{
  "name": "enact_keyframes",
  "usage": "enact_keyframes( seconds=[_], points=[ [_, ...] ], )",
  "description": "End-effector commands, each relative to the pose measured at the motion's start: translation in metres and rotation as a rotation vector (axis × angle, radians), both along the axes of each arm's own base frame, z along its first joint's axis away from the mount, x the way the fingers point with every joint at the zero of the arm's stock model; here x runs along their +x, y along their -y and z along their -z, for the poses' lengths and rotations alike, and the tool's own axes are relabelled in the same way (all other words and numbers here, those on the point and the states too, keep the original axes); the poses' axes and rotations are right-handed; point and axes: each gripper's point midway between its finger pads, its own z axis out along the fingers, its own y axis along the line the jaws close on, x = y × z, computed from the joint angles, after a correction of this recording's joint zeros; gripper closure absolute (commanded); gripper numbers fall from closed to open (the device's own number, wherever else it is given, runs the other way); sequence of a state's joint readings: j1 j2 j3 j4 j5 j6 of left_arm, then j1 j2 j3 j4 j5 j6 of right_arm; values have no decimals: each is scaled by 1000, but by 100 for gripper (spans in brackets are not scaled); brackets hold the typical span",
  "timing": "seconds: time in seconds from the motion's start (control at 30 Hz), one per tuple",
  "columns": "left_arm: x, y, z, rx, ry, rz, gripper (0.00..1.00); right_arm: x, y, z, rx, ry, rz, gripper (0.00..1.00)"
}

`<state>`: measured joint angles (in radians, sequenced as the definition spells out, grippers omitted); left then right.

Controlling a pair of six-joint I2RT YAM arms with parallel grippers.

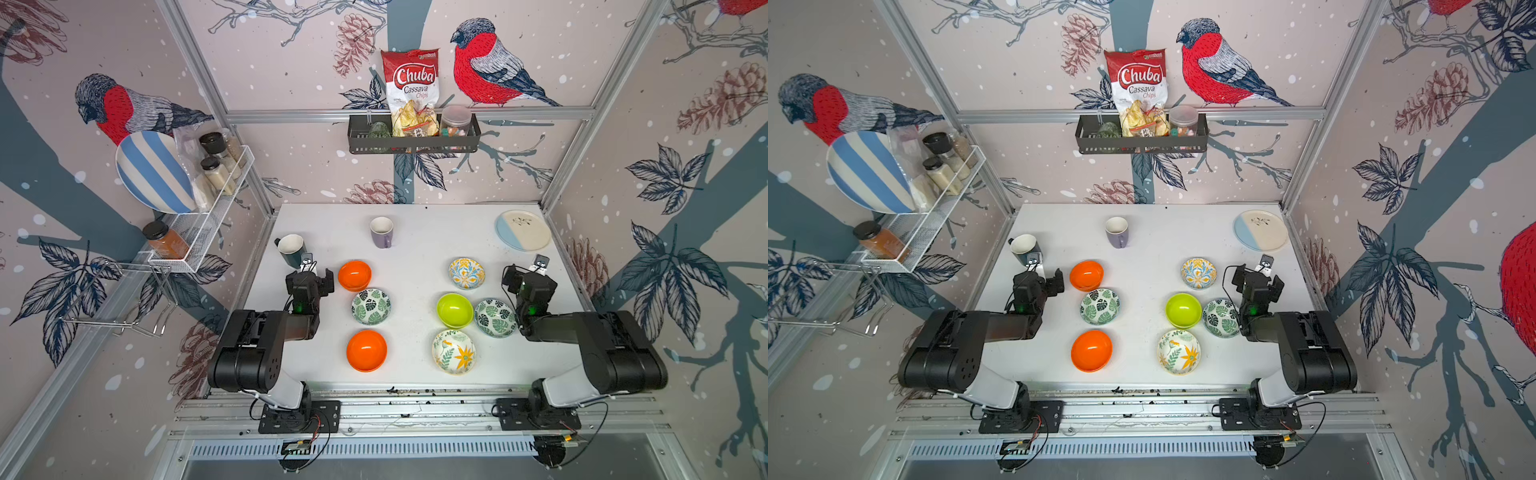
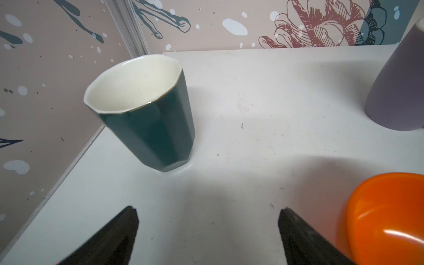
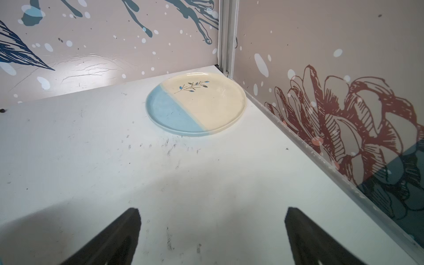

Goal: Stack the bowls
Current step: Pick up the bowl from the center of the board.

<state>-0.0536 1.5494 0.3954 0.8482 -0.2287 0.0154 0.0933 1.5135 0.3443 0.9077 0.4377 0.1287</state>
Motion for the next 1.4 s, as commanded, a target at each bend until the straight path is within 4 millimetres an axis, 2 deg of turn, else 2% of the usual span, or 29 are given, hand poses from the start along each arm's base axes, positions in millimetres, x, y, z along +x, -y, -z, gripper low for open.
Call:
enact_keyframes(
  seconds=[0.0, 0.47, 0.53, 0.57, 0.63, 0.73, 0.8, 0.83, 0.87, 0.97, 1.07, 1.13, 1.17, 1.23, 1.3, 1.37],
  points=[
    [4, -1, -9, -8, 37, 0, 3, 2, 0, -5, -1, 20, -2, 0],
    [2, -4, -9, -5, 41, -21, 3, 2, 0, -4, 2, 16, -4, 0],
    [-7, -19, -22, 2, 79, -119, 3, 2, -1, -7, -2, 26, 0, 0],
    [-13, -24, -33, 8, 101, -158, 3, -1, 4, -10, -15, 29, 44, 0],
    [-25, -32, -64, 2, 137, -214, 3, -4, -3, -11, -40, 29, 33, 0],
    [-46, -40, -100, -155, 174, -323, 3, -12, -7, -19, -63, 89, 22, 0],
    [-69, -48, -95, -311, 168, -453, 3, -15, -9, -21, -61, 99, 10, 0],
    [-72, -46, -92, -370, 174, -460, 3, -15, -9, -23, -63, 104, 8, 0],
    [-70, -40, -93, -408, 177, -429, 3, -14, -11, -27, -66, 116, 4, 0],
    [-53, -10, -101, -477, 110, -276, 3, -14, -7, -70, -118, 96, 105, 0],
    [-45, 4, -89, -546, -26, -264, 4, -15, 3, -133, 72, 257, 156, 0],
    [-45, 6, -87, -575, -69, -283, 4, -20, 16, -152, 244, 330, 207, 0],
    [-49, 2, -83, -594, -89, -318, 4, -25, 27, -154, 356, 360, 263, 0],
    [-55, 3, -80, -668, -113, -334, 4, -40, 50, -141, 571, 382, 394, 0],
    [-59, 17, -82, -724, -182, -273, 5, -42, 48, -132, 692, 348, 337, 0],
    [-65, 25, -82, -721, -260, -243, 10, -50, 41, -123, 685, 269, 307, 3]
  ],
)
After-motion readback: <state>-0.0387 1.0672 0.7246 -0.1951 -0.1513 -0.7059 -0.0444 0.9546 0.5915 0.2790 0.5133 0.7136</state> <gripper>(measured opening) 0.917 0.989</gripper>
